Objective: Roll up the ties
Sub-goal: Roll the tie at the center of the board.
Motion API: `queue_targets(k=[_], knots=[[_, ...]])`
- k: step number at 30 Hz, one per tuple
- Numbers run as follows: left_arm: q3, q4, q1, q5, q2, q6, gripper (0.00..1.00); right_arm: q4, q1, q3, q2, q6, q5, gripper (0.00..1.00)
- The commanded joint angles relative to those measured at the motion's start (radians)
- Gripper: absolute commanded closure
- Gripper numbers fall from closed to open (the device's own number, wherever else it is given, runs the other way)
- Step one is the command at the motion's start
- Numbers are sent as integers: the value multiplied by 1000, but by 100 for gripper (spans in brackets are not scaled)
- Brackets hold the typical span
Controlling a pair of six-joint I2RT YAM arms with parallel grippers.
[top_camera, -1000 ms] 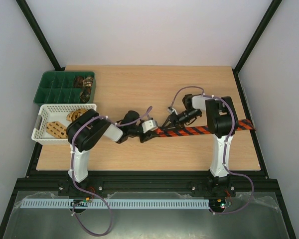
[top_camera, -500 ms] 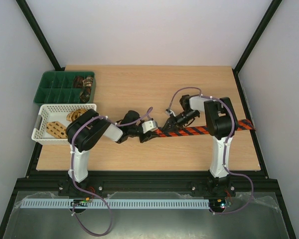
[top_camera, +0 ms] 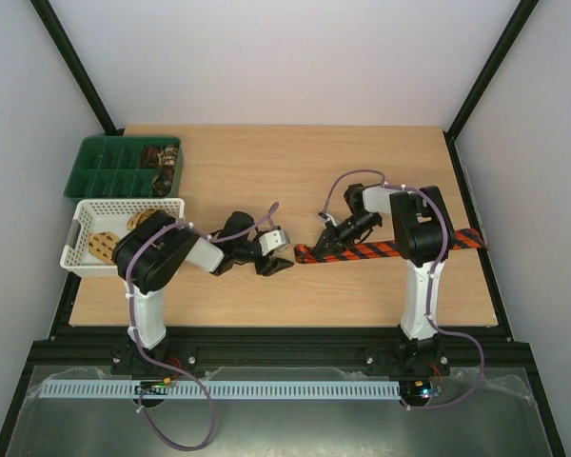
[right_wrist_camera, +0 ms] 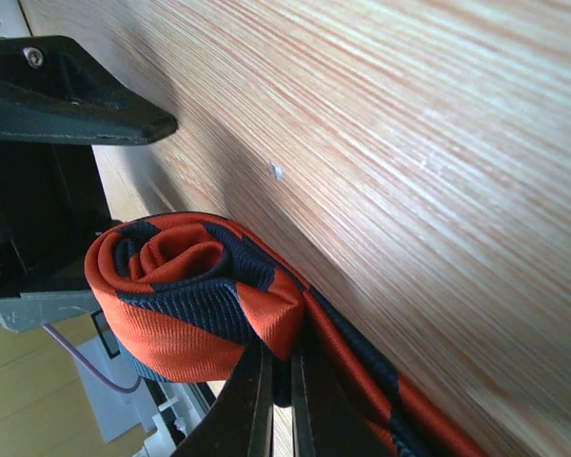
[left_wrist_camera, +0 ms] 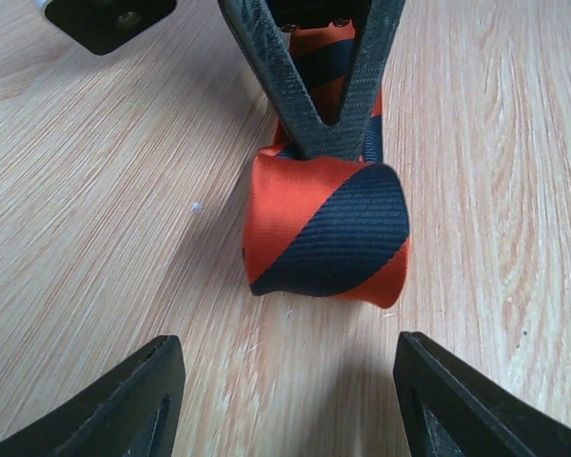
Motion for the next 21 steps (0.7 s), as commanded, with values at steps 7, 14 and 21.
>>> queue_targets(k=[7,14,21], knots=[[78,98,-63,53,66,-134,34,45,12,-62,46,-14,188,99],[111,113,-93,43,46,-149,58,60,14,-75,43,-14,197,99],[180,99,-136,-11,112,-155,60,68,19,-80,41,-12,191,99]])
